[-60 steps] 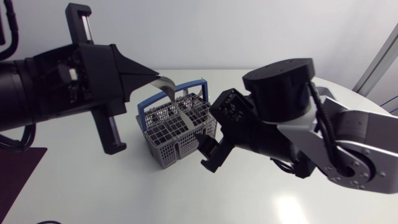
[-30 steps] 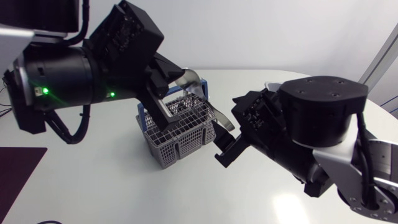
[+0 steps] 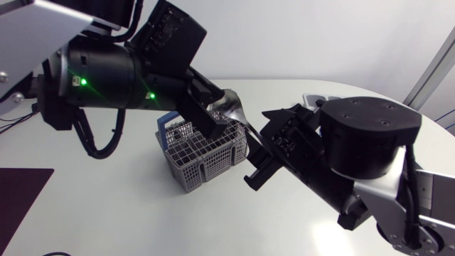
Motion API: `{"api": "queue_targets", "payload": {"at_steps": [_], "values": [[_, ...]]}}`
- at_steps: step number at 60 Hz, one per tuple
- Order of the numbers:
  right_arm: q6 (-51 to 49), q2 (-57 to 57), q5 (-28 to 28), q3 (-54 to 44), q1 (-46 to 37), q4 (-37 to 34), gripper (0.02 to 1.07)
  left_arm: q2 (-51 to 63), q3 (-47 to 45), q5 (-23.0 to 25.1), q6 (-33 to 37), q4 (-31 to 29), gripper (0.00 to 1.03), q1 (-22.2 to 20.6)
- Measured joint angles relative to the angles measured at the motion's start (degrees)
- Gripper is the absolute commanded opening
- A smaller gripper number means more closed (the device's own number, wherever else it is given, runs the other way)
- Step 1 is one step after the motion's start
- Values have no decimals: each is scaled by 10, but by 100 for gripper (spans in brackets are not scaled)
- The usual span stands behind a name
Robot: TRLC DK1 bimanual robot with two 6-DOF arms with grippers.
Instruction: Unload the cutlery basket into the drawer organizer.
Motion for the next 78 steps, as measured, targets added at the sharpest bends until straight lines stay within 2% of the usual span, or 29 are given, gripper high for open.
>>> {"api": "queue_targets", "payload": {"at_steps": [6,15,20,44,78], "values": [[-11,3,7,-2,7,8,55,9,6,0,-10,-10,13,1],[-21,18,12,-2,16,14,46,17,10,0,-14,-16,13,1],[-26,26,16,-2,21,21,46,19,10,0,-14,-20,13,1],[-41,35,21,-2,30,23,18,19,11,0,-15,-26,13,1],[-38,35,28,-2,32,27,15,20,17,-2,-25,-38,15,0]]}}
